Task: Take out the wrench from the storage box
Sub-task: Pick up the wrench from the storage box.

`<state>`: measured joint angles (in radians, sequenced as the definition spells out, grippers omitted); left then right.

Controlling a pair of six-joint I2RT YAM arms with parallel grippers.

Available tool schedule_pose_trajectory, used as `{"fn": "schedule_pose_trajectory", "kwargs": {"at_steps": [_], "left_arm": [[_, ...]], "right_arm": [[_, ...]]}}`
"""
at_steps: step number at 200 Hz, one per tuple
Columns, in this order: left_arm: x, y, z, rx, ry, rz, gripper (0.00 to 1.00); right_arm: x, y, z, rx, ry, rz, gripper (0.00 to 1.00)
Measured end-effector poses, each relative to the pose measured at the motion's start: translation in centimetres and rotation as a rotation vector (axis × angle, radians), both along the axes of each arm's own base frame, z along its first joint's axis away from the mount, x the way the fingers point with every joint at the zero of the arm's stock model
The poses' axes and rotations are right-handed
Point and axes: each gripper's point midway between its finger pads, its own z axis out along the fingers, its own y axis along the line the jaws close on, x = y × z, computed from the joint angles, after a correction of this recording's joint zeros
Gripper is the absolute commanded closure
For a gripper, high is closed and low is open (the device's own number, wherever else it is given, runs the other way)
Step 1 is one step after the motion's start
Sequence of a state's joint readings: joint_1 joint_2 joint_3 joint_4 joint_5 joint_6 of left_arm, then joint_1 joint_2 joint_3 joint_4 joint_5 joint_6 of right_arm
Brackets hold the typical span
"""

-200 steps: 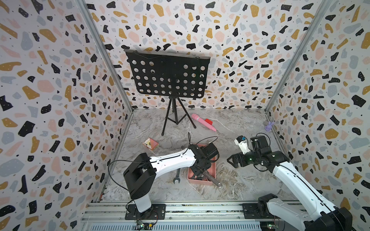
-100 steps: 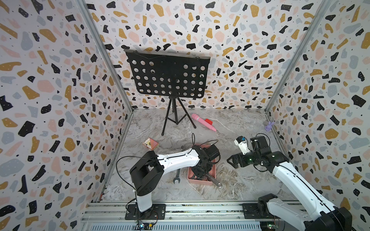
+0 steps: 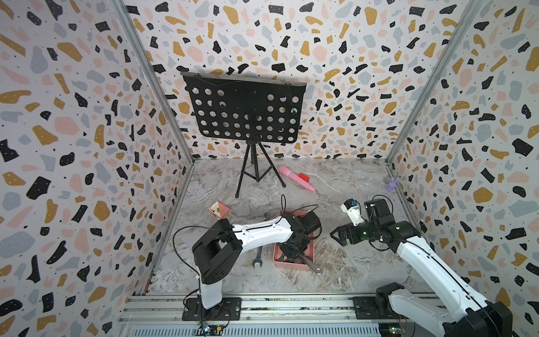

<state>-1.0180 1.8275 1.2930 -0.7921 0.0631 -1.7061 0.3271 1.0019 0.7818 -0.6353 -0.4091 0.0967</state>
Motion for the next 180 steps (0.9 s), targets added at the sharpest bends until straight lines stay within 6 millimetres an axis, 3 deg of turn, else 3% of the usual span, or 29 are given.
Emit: {"fn": "schedule_pose_trajectory", "kwargs": {"at_steps": [54, 122, 180], "left_arm": [[-0.2, 0.3, 0.3, 0.013, -0.01, -0.023, 1.0], [0.8, 0.0, 3.0, -0.009, -0.103, -0.094, 1.0], [1.6, 0.0, 4.1, -0.003, -0.164, -0.161, 1.0]], "right_arm": [[0.0, 0.0, 0.0, -0.001, -0.001, 0.0, 0.0], [0.0, 0.0, 0.0, -0.002, -0.002, 0.002, 0.0], [0.0, 0.0, 0.0, -0.003, -0.004, 0.001, 0.0]]}}
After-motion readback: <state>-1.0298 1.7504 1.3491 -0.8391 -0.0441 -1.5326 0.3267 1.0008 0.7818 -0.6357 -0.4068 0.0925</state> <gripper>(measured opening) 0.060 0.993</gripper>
